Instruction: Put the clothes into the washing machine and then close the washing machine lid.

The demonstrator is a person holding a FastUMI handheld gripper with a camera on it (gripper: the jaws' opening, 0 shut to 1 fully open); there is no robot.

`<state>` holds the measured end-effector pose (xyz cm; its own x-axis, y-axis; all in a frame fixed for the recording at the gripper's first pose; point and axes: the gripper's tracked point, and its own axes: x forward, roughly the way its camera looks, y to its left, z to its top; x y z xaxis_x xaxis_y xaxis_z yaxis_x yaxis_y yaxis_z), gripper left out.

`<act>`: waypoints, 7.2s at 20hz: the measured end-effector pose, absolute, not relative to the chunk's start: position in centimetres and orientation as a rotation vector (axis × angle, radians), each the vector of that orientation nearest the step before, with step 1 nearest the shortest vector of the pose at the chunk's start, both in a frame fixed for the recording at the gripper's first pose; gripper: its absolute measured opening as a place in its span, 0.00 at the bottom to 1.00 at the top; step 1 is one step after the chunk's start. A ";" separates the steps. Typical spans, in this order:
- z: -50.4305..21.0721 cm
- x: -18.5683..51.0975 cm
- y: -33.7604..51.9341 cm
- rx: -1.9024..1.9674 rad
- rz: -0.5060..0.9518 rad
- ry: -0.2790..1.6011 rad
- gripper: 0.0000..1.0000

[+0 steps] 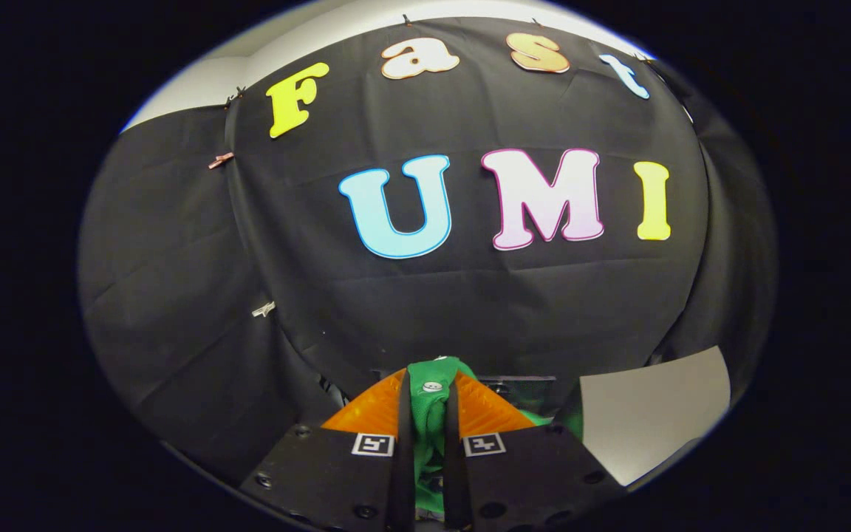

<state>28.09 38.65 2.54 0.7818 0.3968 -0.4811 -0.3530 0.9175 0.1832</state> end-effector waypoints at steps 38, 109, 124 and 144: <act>-19.3 30.6 39.0 -0.043 0.342 0.397 0.99; -30.3 24.1 36.4 -0.034 0.382 0.471 0.99; -21.4 18.9 33.8 -0.063 0.388 0.314 1.00; -5.3 10.9 23.0 0.021 0.285 0.088 0.99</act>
